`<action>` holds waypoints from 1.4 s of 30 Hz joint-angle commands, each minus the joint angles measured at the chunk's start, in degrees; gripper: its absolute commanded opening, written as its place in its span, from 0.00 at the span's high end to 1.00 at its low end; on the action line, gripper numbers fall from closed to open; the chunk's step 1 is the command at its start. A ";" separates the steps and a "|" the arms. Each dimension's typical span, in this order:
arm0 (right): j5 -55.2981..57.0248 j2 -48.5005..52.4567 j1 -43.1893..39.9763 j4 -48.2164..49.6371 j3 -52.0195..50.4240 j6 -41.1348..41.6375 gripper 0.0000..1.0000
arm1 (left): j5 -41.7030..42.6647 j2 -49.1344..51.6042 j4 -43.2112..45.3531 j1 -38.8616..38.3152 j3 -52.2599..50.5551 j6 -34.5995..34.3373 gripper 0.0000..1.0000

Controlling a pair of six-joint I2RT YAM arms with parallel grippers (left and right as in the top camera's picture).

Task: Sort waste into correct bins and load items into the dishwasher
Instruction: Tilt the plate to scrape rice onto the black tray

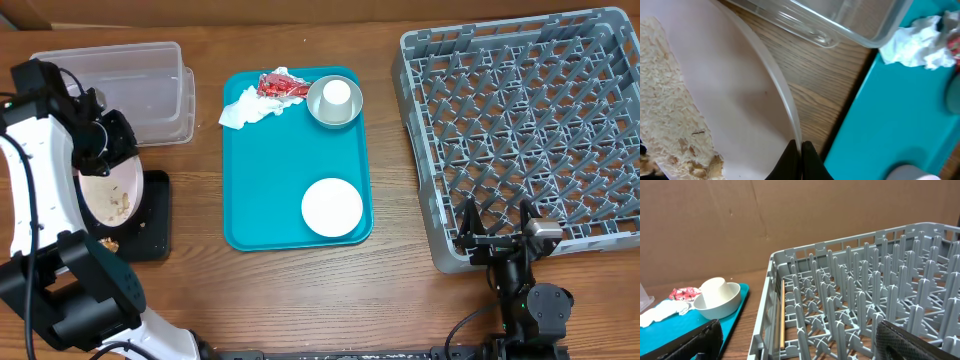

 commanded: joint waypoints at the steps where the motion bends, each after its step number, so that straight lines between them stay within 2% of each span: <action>1: 0.35 -0.68 0.13 0.35 -0.59 -0.22 0.00 | 6.54 -1.05 -0.68 1.84 0.11 -0.07 0.96; 19: 0.35 -0.68 0.13 0.35 -0.59 -0.22 0.00 | 26.82 -1.05 -3.04 14.03 0.11 5.77 0.96; 30: 0.33 -0.68 0.13 0.33 -0.61 -0.22 0.00 | 29.94 -1.05 -2.58 15.96 0.04 5.38 0.96; 37: 0.33 -0.68 0.13 0.35 -0.61 -0.22 0.00 | 39.78 -1.05 -6.45 20.72 0.02 8.48 0.96; 42: 0.35 -0.68 0.13 0.35 -0.59 -0.22 0.00 | 39.65 -1.05 -7.19 24.37 0.00 9.44 0.97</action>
